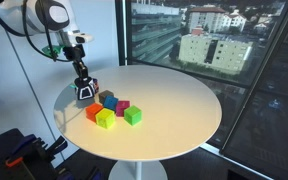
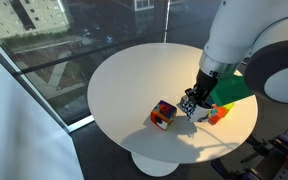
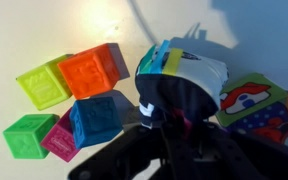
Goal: Put the white and black block on the purple block
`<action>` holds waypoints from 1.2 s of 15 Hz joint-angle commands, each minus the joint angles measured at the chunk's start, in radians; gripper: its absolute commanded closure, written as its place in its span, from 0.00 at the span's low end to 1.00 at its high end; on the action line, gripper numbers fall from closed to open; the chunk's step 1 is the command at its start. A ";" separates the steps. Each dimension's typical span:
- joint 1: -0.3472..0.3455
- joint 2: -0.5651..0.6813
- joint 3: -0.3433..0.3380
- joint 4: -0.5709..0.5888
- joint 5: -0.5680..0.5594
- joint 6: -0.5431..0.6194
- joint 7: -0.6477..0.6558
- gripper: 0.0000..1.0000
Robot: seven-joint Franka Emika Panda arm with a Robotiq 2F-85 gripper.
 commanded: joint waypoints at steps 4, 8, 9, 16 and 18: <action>-0.057 -0.073 -0.015 0.026 -0.005 -0.080 -0.051 0.93; -0.103 -0.075 -0.024 0.054 -0.085 -0.136 -0.026 0.93; -0.113 -0.073 -0.027 0.062 -0.107 -0.147 -0.020 0.93; -0.164 -0.042 -0.061 0.116 -0.185 -0.201 -0.009 0.93; -0.172 -0.026 -0.074 0.131 -0.179 -0.209 -0.017 0.93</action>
